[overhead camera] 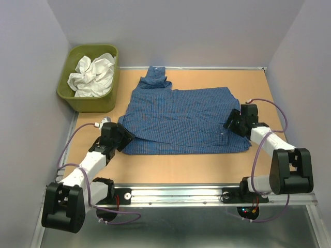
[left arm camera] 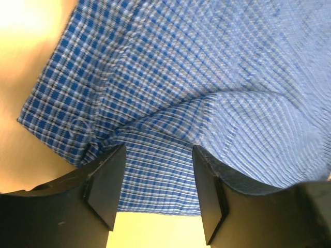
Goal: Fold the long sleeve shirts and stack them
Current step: Fold the shirt
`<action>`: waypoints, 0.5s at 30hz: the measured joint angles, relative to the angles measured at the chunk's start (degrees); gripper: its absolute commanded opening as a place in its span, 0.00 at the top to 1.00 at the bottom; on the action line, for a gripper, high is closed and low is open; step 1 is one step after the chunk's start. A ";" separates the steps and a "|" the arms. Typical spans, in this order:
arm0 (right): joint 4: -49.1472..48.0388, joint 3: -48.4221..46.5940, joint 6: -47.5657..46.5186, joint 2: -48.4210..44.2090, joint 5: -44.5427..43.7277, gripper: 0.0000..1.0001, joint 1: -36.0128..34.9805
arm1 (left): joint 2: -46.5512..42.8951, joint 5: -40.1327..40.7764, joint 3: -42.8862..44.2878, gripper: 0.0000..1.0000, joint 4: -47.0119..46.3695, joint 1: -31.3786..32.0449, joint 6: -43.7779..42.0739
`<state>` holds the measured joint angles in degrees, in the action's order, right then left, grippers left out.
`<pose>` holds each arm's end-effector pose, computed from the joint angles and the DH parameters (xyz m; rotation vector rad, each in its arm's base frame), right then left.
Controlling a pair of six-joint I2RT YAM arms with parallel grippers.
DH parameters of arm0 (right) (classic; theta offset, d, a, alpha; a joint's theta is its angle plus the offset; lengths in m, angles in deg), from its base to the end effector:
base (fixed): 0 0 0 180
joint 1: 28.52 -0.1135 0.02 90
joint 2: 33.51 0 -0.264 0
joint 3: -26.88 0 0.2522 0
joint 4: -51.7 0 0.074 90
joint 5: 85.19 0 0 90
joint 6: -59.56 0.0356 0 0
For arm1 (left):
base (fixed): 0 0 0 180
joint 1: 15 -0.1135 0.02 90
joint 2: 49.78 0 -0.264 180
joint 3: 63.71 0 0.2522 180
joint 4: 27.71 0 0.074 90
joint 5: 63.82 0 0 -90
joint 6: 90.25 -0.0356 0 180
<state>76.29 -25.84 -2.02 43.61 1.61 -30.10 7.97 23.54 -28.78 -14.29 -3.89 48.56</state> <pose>0.2627 0.0053 0.1840 0.5889 2.3588 0.1697 0.1959 -0.0401 0.1742 -0.7101 2.1622 -0.6215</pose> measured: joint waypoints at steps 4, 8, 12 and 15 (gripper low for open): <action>1.20 -1.99 -0.22 -1.18 5.51 0.20 -0.15 | -1.81 -1.09 2.73 0.33 1.14 0.00 -0.63; -2.43 -4.68 2.38 -1.31 13.35 0.16 -3.19 | -2.23 -3.21 6.80 0.39 0.81 0.39 -0.87; -11.85 -4.76 8.28 0.00 18.78 0.15 -10.86 | -1.42 -4.90 9.60 0.53 -2.01 3.52 -0.66; -21.62 -4.90 13.33 4.76 21.64 0.14 -17.03 | 1.70 -4.98 10.29 0.65 -5.60 7.37 -0.37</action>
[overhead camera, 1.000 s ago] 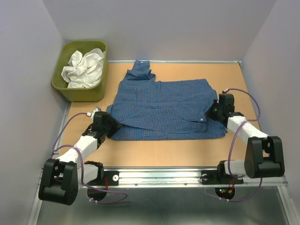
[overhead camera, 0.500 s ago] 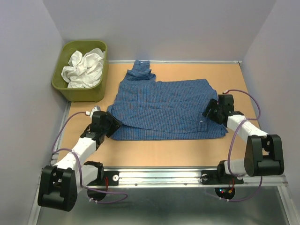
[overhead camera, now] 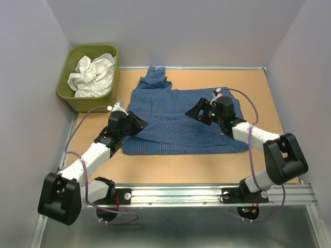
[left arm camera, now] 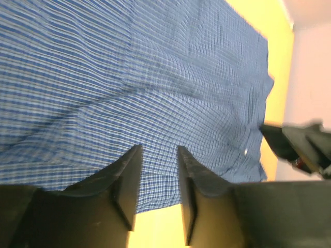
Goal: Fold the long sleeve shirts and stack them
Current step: Fold the shirt
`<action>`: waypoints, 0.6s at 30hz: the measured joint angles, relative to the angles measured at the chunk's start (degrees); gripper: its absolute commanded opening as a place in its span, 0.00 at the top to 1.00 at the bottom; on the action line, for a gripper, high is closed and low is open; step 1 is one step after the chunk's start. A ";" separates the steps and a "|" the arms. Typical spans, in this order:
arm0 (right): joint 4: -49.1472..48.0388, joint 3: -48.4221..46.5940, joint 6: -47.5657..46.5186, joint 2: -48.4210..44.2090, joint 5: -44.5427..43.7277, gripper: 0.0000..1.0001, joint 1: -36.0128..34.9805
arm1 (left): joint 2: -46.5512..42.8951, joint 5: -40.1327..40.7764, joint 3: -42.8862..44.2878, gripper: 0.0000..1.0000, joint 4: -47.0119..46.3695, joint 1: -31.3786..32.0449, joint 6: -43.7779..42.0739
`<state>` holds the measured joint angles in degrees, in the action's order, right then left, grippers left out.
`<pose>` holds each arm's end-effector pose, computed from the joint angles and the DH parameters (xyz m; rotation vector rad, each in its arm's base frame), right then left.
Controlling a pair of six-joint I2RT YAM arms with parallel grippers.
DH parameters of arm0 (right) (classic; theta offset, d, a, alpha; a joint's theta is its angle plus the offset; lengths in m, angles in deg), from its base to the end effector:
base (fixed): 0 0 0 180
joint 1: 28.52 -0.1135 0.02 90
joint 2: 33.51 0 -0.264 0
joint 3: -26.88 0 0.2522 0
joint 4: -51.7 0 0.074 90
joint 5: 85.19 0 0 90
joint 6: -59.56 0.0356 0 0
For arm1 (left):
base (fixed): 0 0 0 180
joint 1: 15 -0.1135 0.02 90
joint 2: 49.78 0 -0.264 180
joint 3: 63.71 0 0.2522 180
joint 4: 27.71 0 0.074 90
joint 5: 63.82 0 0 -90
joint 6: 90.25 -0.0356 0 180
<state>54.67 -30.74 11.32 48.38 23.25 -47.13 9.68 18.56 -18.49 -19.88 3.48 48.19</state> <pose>0.2888 0.1091 0.2219 0.2235 2.1554 0.9639 0.2181 -0.0779 0.2378 -0.4433 2.0142 -0.8797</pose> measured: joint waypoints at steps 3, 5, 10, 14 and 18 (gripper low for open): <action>-6.84 -0.74 3.72 6.56 1.90 0.14 -4.17 | 5.60 -0.35 0.00 0.75 -3.61 2.95 0.24; -9.49 -2.45 5.18 11.47 2.34 0.14 -6.93 | 8.79 0.24 -1.16 0.80 -6.27 3.34 0.57; -13.92 -7.34 6.91 18.18 3.06 0.14 -11.23 | 10.73 2.14 -9.33 0.82 -10.75 2.21 3.45; -18.21 -11.69 8.09 22.88 3.61 0.14 -14.19 | 13.11 1.84 -13.75 0.82 -14.80 0.15 7.06; -21.29 -16.04 9.66 27.98 4.79 0.14 -16.68 | 14.69 1.55 -14.25 0.82 -17.84 -0.42 9.49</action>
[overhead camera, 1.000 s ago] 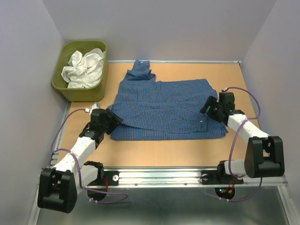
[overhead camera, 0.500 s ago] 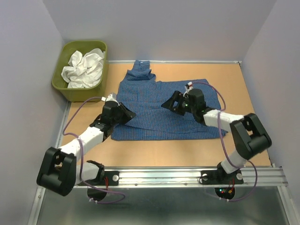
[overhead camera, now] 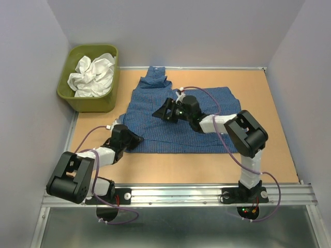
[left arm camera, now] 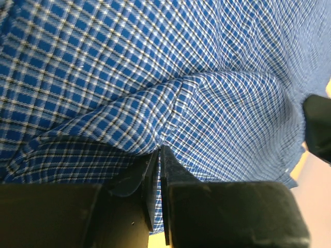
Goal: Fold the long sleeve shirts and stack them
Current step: Fold the shirt
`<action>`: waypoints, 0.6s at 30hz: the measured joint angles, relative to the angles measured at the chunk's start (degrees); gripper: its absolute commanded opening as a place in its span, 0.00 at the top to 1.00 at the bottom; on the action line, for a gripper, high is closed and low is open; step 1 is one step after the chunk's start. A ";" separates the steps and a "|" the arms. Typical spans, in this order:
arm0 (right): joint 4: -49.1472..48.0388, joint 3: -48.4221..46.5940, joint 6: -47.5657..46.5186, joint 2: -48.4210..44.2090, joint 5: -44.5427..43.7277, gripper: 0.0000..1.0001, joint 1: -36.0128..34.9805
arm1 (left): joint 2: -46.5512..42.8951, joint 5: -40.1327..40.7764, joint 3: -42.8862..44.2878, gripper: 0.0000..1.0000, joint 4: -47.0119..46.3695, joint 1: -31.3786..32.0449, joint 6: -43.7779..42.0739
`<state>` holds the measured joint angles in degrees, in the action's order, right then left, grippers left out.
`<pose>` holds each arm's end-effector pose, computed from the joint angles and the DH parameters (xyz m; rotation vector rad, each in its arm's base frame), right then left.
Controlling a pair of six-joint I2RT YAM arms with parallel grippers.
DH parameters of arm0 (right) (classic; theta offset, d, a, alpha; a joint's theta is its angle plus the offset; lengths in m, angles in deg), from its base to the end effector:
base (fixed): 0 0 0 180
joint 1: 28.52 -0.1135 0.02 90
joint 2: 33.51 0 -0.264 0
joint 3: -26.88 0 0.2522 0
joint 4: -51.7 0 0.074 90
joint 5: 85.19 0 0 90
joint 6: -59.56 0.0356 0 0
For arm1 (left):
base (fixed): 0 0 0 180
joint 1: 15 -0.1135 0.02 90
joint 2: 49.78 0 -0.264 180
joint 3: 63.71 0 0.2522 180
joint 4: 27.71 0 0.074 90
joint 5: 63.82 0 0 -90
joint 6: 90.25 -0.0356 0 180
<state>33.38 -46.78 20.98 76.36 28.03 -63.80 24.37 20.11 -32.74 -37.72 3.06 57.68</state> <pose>0.3305 0.2510 0.1800 -0.0161 2.1175 1.3595 0.2112 -0.0728 0.1350 -0.7158 2.1653 -0.8545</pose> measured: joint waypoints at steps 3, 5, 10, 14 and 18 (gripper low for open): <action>-1.60 -4.92 1.01 5.55 0.94 0.14 -1.97 | 0.26 -0.48 -0.76 0.82 -1.38 -0.44 1.84; -2.36 -7.58 1.81 8.94 1.46 0.14 -3.15 | 0.22 -0.57 -1.05 0.82 -1.70 -0.55 2.82; -3.13 -8.79 2.82 13.75 1.36 0.14 -4.48 | -1.75 -0.55 -2.01 0.82 -0.31 -0.55 4.70; -4.85 -7.82 3.04 14.45 0.33 0.14 -3.41 | -3.37 -0.61 -2.95 0.82 0.83 -0.85 6.80; -9.49 -2.99 3.87 13.31 0.37 0.14 -0.37 | -4.22 -1.38 -3.69 0.82 1.29 -1.49 8.63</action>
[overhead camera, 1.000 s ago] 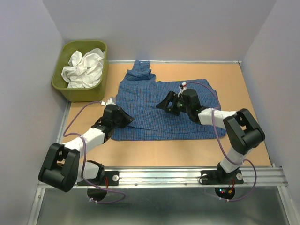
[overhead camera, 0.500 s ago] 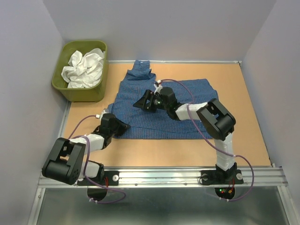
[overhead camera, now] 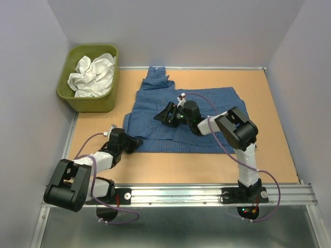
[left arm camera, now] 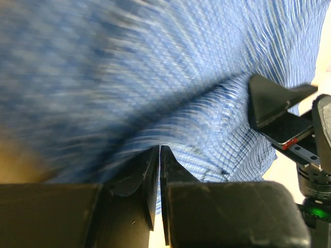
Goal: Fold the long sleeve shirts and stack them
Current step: Fold the shirt
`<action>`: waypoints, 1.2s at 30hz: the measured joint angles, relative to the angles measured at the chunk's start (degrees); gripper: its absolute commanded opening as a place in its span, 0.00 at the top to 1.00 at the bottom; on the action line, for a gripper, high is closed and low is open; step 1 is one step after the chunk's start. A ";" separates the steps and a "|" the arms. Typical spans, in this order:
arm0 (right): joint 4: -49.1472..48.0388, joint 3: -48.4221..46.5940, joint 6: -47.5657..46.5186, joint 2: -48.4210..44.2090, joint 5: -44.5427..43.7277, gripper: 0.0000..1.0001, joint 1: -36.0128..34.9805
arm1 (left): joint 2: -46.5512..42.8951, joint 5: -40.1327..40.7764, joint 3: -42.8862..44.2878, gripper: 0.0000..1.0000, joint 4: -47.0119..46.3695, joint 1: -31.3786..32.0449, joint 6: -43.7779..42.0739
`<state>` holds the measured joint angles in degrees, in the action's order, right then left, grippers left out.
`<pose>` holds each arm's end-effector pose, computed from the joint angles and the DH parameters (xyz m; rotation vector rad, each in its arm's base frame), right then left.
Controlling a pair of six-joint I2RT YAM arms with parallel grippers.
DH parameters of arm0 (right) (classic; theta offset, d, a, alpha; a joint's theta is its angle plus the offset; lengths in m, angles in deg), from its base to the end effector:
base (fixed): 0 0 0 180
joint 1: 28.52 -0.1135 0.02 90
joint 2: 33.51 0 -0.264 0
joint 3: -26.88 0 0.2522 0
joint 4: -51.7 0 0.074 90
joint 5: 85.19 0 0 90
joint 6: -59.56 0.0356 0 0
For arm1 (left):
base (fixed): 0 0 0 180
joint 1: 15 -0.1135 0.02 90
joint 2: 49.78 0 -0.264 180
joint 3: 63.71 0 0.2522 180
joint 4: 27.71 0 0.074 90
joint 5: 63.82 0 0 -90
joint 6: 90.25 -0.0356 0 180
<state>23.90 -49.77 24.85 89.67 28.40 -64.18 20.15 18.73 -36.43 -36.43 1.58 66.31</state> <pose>0.3483 0.2675 0.1172 0.0490 2.1548 1.4015 0.1957 -0.0631 0.1296 -0.9085 2.1397 -0.9340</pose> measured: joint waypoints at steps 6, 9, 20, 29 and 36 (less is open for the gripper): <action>-2.58 8.24 -0.42 -4.85 -0.17 0.14 9.07 | -1.64 -0.96 -1.07 0.82 1.01 -0.55 2.01; -2.34 10.32 -1.99 -7.02 -0.15 0.14 13.05 | -2.86 -1.18 -1.20 0.81 2.29 -0.55 2.34; -1.51 10.60 -5.03 -7.87 2.62 0.14 13.07 | -13.51 0.28 8.20 0.30 14.80 -0.55 -4.79; 9.44 11.26 -11.47 -17.20 1.01 0.13 12.72 | -5.79 -0.59 16.79 0.29 12.63 5.86 -7.78; 18.32 11.32 -16.15 -25.07 -5.68 0.14 12.72 | 7.56 -1.20 23.50 0.35 10.36 14.93 -8.04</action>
<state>42.21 -38.45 8.69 64.60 22.72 -51.46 27.71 17.53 -12.93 -26.07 16.50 58.27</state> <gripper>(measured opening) 0.867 0.677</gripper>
